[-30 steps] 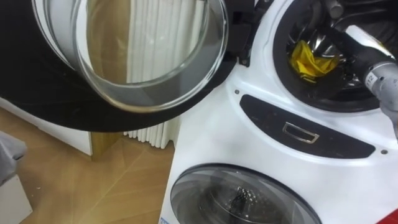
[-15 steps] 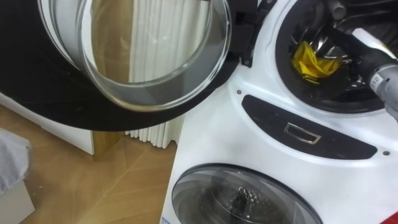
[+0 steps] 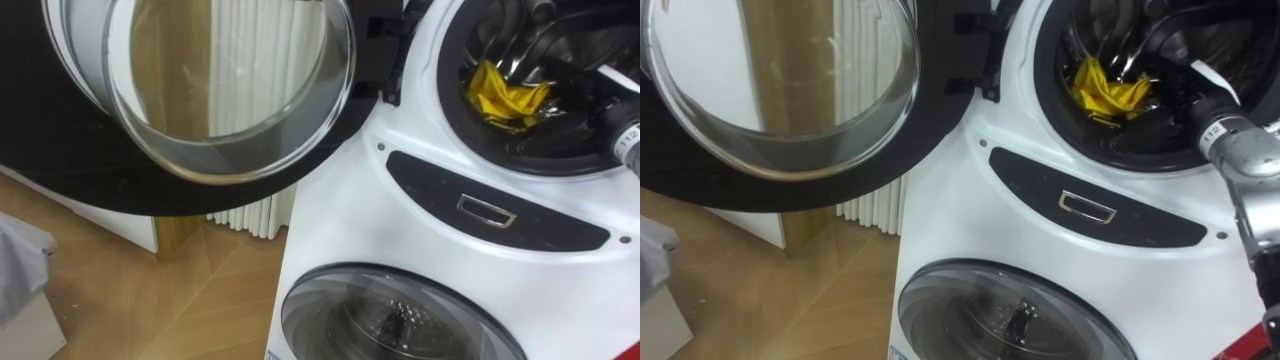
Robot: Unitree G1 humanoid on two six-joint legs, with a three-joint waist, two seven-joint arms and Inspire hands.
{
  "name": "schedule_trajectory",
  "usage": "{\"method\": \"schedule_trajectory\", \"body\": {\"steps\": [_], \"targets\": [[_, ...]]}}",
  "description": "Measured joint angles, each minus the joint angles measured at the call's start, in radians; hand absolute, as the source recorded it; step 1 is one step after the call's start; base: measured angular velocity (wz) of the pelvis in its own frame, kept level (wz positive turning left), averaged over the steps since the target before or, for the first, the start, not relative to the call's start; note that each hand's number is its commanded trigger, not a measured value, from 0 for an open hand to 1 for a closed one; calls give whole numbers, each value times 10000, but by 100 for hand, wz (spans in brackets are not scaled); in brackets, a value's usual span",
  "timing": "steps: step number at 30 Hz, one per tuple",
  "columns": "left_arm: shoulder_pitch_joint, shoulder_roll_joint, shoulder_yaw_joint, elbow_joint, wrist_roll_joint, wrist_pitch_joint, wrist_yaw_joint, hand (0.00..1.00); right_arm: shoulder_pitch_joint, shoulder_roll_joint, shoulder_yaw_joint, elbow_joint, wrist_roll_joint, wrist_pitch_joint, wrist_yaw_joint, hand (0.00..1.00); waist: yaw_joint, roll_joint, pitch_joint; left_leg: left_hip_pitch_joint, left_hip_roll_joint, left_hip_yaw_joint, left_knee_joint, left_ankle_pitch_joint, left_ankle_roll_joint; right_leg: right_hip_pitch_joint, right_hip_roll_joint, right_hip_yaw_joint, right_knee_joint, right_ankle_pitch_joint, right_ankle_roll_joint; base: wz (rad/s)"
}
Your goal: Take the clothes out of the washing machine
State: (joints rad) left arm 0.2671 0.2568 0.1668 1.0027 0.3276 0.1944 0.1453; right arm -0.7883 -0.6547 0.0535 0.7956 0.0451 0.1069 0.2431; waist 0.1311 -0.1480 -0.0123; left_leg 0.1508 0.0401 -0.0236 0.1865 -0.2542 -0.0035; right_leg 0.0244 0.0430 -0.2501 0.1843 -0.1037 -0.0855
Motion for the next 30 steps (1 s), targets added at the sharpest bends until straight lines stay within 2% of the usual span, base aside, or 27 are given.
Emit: {"method": "schedule_trajectory", "body": {"steps": [2,10,15,20,27,30], "targets": [[0,-1,223,0,-3,-75,-1,0,-56,-38,3,286,300,-90,35,0,2,-43,-29,11,-9,-45,2,2,4,23,-6,-12,0,-15,19,5],[25,-8,862,-4,-18,-311,17,0,-182,-166,3,485,817,-90,206,0,-82,-79,-54,-24,-15,-66,-77,3,7,21,-22,-52,-31,-30,39,1],[6,-9,871,-6,-34,-341,51,0,-291,-176,3,475,1352,-76,215,0,-212,-108,-76,-125,-14,-58,-71,5,10,-73,-25,-62,-45,-27,40,0],[128,-12,871,-6,-17,-261,282,0,-325,-209,3,468,1927,33,214,0,-387,-169,-135,-176,10,-59,-11,13,22,-41,-34,-205,-144,-15,36,4],[139,-60,874,-15,8,-244,416,0,-378,-209,-10,471,2309,38,214,0,-455,-127,-105,-162,20,136,-12,22,36,-28,-65,-201,-144,-7,49,0],[149,-115,874,-16,8,-243,416,0,-447,-209,-33,472,2337,46,222,0,-455,-76,-68,-162,25,143,-32,22,36,-31,-64,-204,-140,-7,50,0]]}}
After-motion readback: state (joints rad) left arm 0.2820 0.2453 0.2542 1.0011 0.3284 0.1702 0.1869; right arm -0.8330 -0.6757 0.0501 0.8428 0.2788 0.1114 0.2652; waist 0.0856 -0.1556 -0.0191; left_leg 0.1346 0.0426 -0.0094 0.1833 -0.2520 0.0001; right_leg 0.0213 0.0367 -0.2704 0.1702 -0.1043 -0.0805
